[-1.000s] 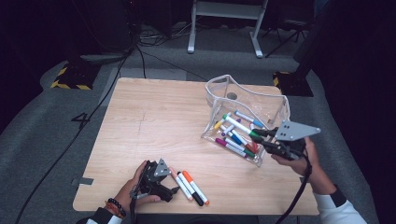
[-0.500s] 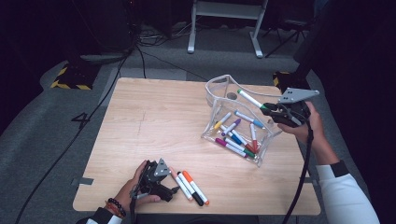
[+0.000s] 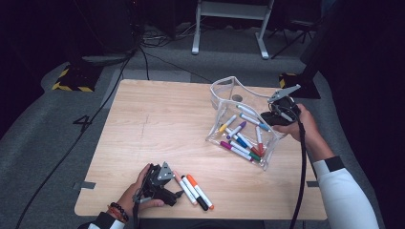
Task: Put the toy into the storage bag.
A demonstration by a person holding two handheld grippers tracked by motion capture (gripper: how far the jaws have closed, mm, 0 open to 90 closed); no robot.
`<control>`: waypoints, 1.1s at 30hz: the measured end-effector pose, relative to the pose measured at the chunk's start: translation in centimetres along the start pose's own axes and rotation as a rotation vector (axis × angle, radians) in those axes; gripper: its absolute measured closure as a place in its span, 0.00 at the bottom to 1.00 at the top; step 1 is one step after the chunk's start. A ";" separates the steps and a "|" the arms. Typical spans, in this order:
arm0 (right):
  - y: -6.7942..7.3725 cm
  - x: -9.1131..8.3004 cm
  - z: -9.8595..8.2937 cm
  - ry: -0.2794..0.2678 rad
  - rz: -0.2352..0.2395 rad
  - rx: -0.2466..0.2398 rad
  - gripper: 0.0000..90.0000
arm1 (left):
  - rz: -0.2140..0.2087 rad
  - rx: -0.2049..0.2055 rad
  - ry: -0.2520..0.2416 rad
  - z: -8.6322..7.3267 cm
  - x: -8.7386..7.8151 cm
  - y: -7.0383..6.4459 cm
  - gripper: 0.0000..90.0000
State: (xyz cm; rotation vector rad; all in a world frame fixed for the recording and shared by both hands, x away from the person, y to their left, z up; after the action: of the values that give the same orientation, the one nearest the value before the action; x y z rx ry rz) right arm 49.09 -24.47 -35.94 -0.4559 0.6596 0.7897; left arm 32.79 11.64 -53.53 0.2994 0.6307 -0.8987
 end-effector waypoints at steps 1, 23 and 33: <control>0.4 0.2 -0.1 0.021 0.028 0.007 0.84 | 0.000 -0.001 -0.001 0.0 0.0 0.0 0.00; 1.1 -7.1 0.7 -0.272 -0.083 -0.011 0.43 | 0.001 -0.001 -0.001 0.0 0.0 0.0 0.00; 6.7 -11.1 -0.9 -0.423 0.016 -0.074 0.38 | 0.002 -0.002 0.000 0.0 0.0 0.0 0.00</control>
State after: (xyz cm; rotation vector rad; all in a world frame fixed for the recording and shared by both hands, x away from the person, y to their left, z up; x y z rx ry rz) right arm 37.79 -26.41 -29.80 -0.3363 0.2416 0.8941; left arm 32.78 11.62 -53.53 0.2979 0.6307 -0.8960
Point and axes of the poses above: each handheld gripper's, and its own axes: x roughly forward along the jaws, z roughly out of its top, y roughly to its left, the point moved 4 cm from there along x, roughly forward along the jaws, and after that the axes turned 10 degrees about -y, right-handed, at the moved point
